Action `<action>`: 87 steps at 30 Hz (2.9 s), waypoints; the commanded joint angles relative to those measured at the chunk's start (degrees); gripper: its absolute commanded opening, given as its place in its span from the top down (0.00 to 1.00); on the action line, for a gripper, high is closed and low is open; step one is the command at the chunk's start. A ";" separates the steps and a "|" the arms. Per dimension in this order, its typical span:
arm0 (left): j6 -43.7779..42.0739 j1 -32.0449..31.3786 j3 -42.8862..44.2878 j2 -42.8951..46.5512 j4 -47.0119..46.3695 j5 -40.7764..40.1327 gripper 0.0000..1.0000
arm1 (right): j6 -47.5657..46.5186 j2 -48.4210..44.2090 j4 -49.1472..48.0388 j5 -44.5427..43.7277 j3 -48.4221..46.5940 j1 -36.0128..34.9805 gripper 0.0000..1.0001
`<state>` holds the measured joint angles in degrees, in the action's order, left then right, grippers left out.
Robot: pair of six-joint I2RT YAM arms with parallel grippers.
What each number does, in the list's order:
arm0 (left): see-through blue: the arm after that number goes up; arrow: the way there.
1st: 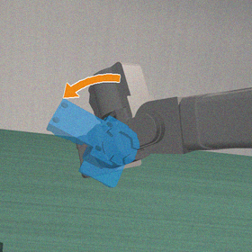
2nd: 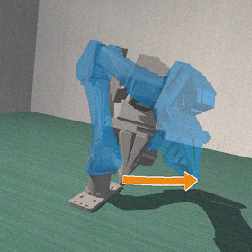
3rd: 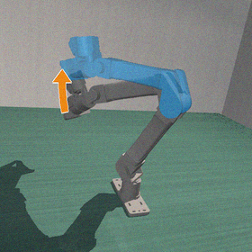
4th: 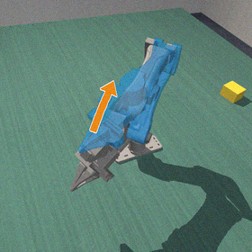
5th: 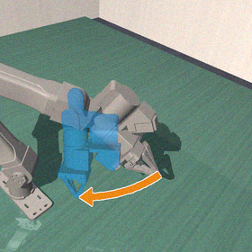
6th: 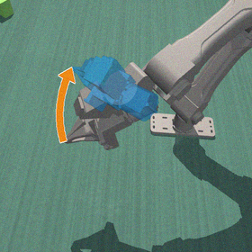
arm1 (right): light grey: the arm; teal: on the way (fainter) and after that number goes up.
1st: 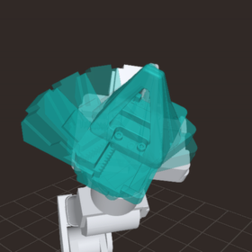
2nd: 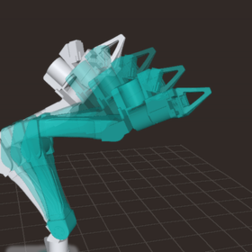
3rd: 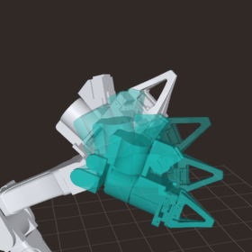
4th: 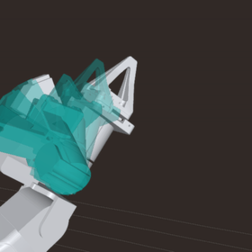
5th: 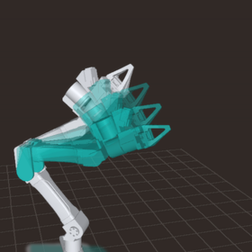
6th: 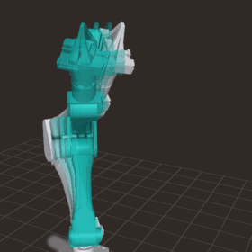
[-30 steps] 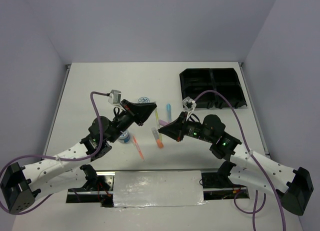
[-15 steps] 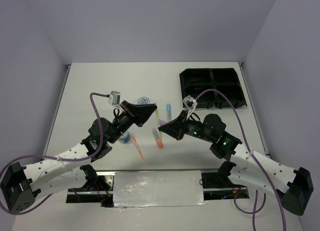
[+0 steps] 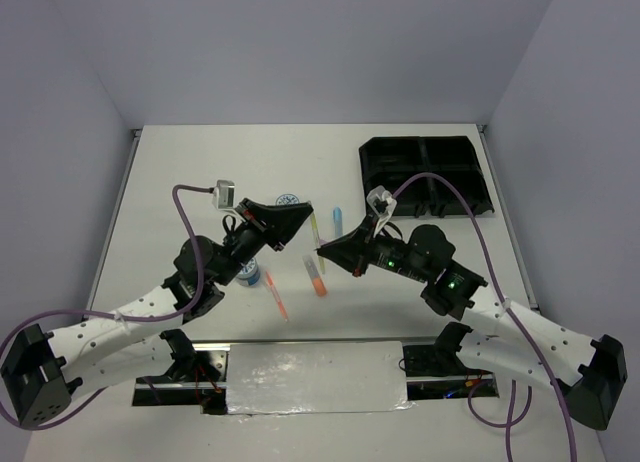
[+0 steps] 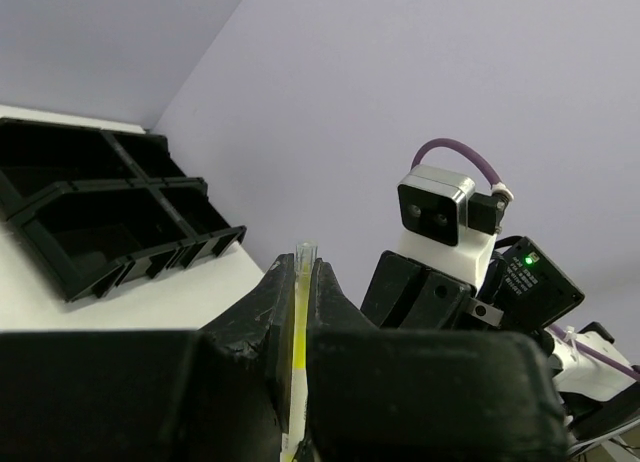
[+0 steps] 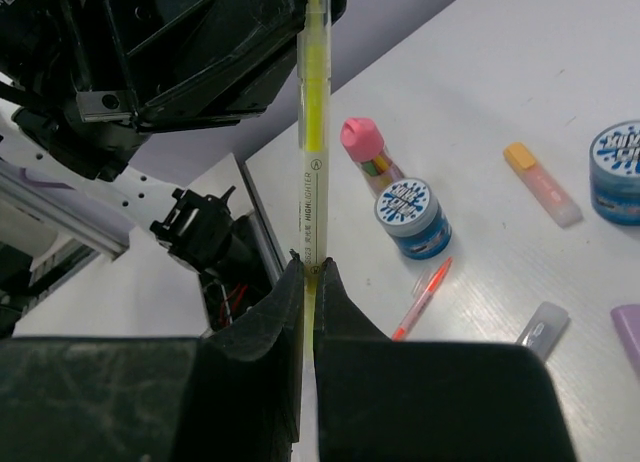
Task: Sort the stationery into containers
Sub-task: Close the pen cap on the pen, then place the pen in the storage box.
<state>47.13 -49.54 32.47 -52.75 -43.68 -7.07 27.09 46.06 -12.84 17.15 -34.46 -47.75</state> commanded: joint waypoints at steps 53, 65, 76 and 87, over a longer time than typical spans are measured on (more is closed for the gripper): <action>-11.90 -4.25 41.96 4.50 58.15 -30.44 0.01 | -5.82 15.54 -9.33 1.06 -9.65 15.65 1.00; -10.21 -4.25 31.19 9.33 91.21 -42.76 0.01 | -18.11 33.03 20.13 -15.65 -34.44 34.64 1.00; -13.47 -2.76 23.87 4.86 89.65 -38.29 0.01 | -0.49 45.34 26.73 -22.66 -47.90 46.07 1.00; -14.70 -2.67 22.82 5.20 88.78 -35.56 0.01 | 26.43 59.74 30.93 -34.53 -55.26 51.17 1.00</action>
<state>34.33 -52.53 55.35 -49.82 47.46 -43.64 45.95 103.96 16.75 -12.78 -84.75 1.98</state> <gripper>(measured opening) 0.993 0.038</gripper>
